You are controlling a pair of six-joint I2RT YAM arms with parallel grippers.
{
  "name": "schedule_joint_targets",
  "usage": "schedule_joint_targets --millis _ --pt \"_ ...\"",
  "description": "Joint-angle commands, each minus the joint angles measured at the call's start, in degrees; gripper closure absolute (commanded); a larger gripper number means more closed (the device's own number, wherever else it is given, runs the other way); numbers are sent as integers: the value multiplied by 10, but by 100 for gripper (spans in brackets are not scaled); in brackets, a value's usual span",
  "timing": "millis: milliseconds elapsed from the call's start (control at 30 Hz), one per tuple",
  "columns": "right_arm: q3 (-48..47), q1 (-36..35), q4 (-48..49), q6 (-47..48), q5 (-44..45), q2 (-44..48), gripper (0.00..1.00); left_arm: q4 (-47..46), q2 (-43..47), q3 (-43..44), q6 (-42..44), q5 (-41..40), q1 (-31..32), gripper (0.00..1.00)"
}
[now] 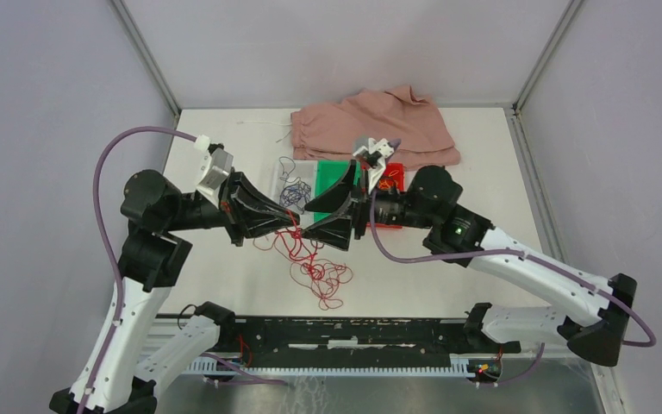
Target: Untangle the cables
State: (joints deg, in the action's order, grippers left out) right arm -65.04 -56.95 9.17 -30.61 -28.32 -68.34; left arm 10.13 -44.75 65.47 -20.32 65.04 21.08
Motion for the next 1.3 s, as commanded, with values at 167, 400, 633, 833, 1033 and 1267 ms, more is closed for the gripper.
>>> schedule_joint_targets --millis 167,400,633,833,1033,1267 --pt "-7 -8 62 -34 -8 11 26 -5 -4 28 -3 -15 -2 97" --pt "-40 -24 76 -26 40 -37 27 -5 -5 24 -3 -20 -2 97" --pt "-61 -36 100 -25 76 -94 34 -4 -3 20 -7 -15 -1 97" --pt "5 -36 129 -30 102 -123 46 -8 -6 39 -20 -11 -2 97" --pt "82 -36 173 -44 131 -135 50 -15 -18 72 -31 -9 -1 97" --pt "127 -36 208 -60 148 -140 51 -17 -28 113 -36 -10 -1 97"
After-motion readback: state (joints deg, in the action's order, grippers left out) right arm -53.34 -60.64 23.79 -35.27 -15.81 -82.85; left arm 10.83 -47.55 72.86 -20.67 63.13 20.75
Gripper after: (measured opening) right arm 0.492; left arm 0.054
